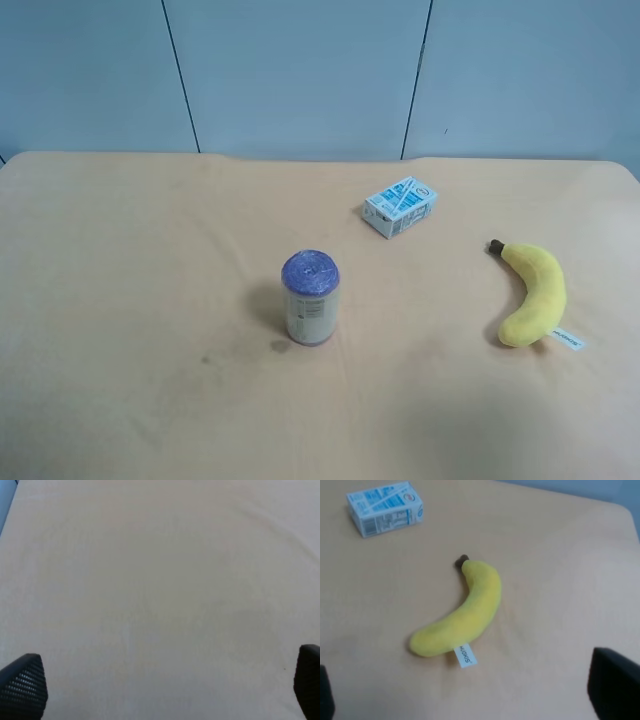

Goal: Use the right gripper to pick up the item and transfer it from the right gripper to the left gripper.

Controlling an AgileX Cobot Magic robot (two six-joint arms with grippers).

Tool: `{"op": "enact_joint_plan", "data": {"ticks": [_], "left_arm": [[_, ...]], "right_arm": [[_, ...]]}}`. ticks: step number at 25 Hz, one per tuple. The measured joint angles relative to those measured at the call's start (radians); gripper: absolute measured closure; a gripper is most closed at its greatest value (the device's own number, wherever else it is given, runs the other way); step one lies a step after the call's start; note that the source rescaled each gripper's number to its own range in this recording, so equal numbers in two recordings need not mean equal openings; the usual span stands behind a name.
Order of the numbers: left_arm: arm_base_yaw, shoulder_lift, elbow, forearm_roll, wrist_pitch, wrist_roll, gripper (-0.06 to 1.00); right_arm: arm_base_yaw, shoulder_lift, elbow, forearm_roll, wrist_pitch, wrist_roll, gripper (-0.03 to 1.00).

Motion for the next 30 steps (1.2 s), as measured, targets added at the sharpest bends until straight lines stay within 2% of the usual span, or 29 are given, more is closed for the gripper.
{"op": "enact_joint_plan", "data": {"ticks": [19,23,30], "left_arm": [[0.0,0.0,0.0,0.0,0.0,0.0,-0.06],[0.0,0.0,0.0,0.0,0.0,0.0,-0.06],[0.0,0.0,0.0,0.0,0.001,0.0,-0.06]], "right_arm": [[0.0,0.0,0.0,0.0,0.0,0.007,-0.03],[0.0,0.088,-0.035,-0.004,0.03,0.071,-0.03],[0.0,0.436,-0.172,-0.058,0.09,0.246,-0.03]]}}
